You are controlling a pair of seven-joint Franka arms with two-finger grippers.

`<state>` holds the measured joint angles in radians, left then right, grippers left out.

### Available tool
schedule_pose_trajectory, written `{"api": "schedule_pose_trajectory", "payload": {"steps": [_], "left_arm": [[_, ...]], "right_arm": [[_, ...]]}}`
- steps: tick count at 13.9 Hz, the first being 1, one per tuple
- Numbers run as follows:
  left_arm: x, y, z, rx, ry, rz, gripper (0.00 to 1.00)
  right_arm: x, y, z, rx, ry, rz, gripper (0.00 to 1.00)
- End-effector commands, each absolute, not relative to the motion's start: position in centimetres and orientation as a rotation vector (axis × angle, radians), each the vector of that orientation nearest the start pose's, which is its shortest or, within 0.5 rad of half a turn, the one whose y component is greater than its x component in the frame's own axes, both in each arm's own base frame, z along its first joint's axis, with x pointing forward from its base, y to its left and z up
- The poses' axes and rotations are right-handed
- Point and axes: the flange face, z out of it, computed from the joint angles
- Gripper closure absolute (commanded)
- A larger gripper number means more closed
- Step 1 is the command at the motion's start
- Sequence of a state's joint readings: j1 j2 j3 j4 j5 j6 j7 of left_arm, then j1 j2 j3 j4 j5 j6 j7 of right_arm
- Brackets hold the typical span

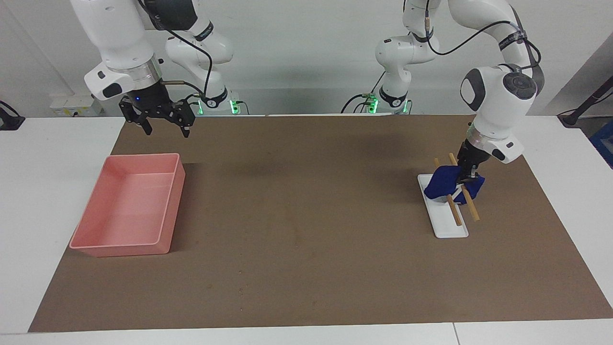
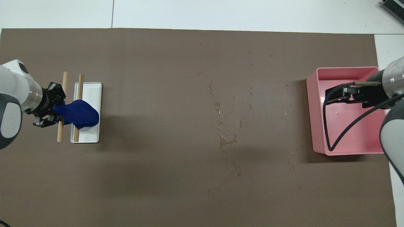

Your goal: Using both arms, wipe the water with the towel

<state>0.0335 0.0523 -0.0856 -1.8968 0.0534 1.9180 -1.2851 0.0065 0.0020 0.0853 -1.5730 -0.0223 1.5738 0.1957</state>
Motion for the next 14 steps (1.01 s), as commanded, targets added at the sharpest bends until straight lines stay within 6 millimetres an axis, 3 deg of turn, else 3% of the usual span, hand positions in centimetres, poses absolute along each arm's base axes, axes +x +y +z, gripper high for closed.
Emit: {"api": "schedule_pose_trajectory", "payload": {"steps": [1,4,7,9,13,14], "left_arm": [[58.7,-6.6,50.5,-2.536,-1.692,0.052,1.0],[58.1,-9.6,54.8,-2.566,-1.795,0.142,1.0],[56.7,-11.5,59.0,-2.515,-2.099,0.219,1.0],[55.4,-15.5,60.1,-2.558,-2.086,0.249,1.0],[51.7,-27.8,62.3,-2.604,-2.166,0.228,1.0],[50.7,-30.0,62.7,-2.615,-2.185,0.23,1.0]], "right_arm": [[54.8,4.7,62.3,-3.155,0.186,0.001,0.0],[54.9,5.0,62.5,-3.14,0.255,-0.019,0.0],[55.1,6.1,62.6,-3.05,0.386,-0.003,0.0],[54.9,8.4,62.8,-3.023,0.442,0.004,0.0],[54.7,11.4,63.6,-2.815,0.748,0.071,0.0],[54.7,12.2,63.9,-2.743,0.81,0.094,0.0]]}}
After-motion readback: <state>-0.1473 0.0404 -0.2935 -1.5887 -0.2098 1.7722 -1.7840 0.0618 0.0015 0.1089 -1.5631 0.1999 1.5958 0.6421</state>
